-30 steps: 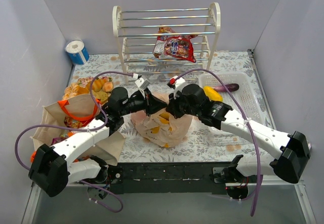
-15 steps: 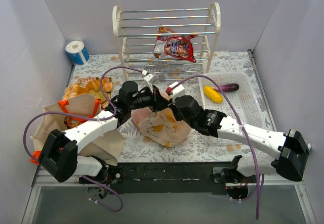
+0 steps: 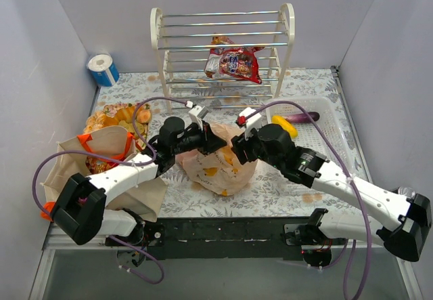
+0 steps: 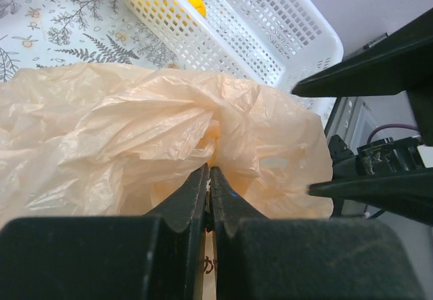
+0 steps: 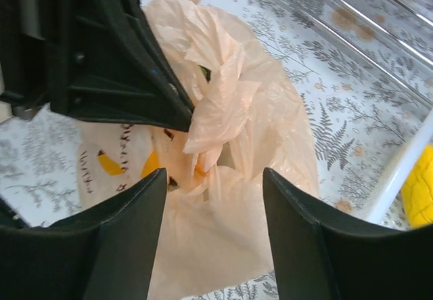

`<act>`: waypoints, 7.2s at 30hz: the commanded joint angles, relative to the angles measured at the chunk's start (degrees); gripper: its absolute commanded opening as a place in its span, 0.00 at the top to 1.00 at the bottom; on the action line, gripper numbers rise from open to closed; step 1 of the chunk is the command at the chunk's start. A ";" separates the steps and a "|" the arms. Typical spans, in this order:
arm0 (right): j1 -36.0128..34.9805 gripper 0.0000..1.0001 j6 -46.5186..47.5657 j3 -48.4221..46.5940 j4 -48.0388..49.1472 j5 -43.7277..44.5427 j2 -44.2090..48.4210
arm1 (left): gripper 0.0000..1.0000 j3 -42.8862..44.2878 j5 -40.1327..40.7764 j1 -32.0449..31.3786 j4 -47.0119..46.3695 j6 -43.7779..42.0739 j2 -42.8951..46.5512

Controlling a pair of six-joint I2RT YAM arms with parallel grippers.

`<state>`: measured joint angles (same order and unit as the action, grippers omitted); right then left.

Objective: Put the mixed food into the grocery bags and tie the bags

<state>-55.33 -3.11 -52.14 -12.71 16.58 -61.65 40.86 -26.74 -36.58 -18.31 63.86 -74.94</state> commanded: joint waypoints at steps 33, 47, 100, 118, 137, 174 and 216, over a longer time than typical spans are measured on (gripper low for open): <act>17.10 0.31 -5.05 3.36 9.89 -37.76 2.50 | 1.00 -6.41 1.78 -0.69 -15.62 -2.07 9.98; 32.20 0.44 -7.96 1.08 12.10 -56.36 1.09 | 1.00 -5.88 0.55 -0.69 -13.16 -8.83 12.45; 8.92 0.54 14.54 1.52 11.32 -17.72 -0.75 | 1.00 1.77 4.94 -0.60 -2.70 3.03 8.49; 7.78 0.78 11.55 -4.99 7.35 -15.87 0.83 | 1.00 2.03 7.06 -0.51 0.73 4.00 8.31; 0.14 0.99 -3.47 0.37 7.87 -16.93 0.74 | 1.00 3.17 11.27 0.19 2.39 8.22 8.31; 0.22 0.99 -6.64 4.77 15.08 -8.40 -5.68 | 0.78 4.49 1.61 1.25 4.51 11.91 5.95; 11.03 0.27 0.92 -2.97 10.51 -35.47 -2.15 | 1.00 -0.61 -4.73 1.25 -9.64 -1.72 8.58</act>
<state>-44.36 -2.55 -54.96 -5.85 -10.83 -61.73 40.88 -30.92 -35.38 -25.41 63.20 -68.45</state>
